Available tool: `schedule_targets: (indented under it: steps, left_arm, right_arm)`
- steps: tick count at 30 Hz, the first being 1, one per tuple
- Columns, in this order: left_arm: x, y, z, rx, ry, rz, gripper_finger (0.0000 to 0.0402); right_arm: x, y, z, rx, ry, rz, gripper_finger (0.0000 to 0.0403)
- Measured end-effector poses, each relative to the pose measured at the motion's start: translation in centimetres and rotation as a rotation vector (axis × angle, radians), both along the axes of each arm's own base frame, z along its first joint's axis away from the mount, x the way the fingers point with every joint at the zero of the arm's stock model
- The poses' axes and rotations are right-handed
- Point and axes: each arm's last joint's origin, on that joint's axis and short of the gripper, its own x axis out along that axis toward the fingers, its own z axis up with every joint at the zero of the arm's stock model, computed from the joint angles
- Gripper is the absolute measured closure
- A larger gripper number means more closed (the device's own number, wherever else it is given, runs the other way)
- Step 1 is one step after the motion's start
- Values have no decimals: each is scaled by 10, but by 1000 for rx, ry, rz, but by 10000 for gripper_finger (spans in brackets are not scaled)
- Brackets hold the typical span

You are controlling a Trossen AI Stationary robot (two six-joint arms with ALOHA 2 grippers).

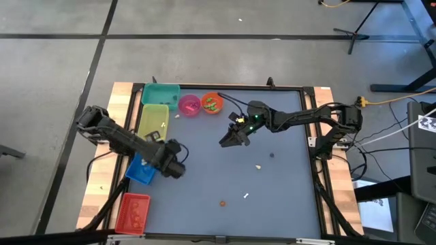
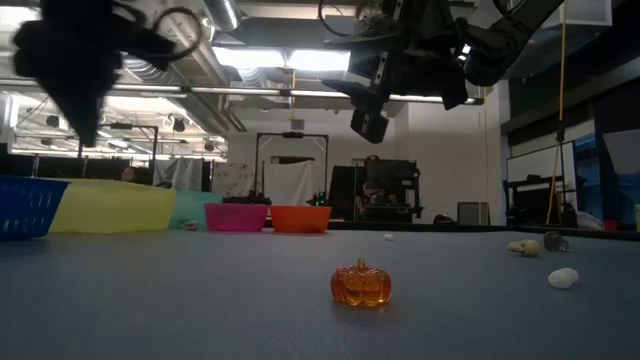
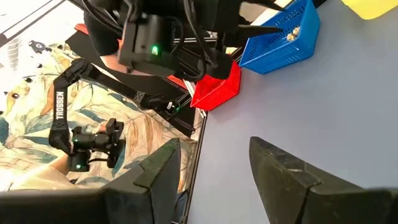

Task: Sort Halloween decoration
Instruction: Put the yellow skull toy into the blue bin

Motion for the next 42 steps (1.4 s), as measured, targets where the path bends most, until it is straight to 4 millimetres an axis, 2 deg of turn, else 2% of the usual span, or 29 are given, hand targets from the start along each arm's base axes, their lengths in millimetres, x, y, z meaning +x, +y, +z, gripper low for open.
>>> schedule_targets:
  steps: [7,14,20,24,31,38,42]
  left_arm:
    - [31,48,8,-107,4,-128,313]
    - [42,119,6,-369,-14,-239,326]
    - [29,188,5,-463,-107,-185,347]
    - [13,218,-2,-474,-141,-120,360]
    - [9,243,-4,-354,-214,-56,358]
    - [11,246,-4,-341,-272,74,303]
    - [11,245,-4,-335,-266,66,286]
  right_arm:
    - [0,0,0,-13,-8,2,214]
    - [0,0,0,-14,-9,3,214]
    - [0,0,0,-12,-10,16,214]
    - [0,1,0,-25,-20,24,214]
    - [0,1,0,-74,-53,31,214]
    - [0,1,0,-75,-54,31,214]
    - [0,1,0,-104,-74,35,214]
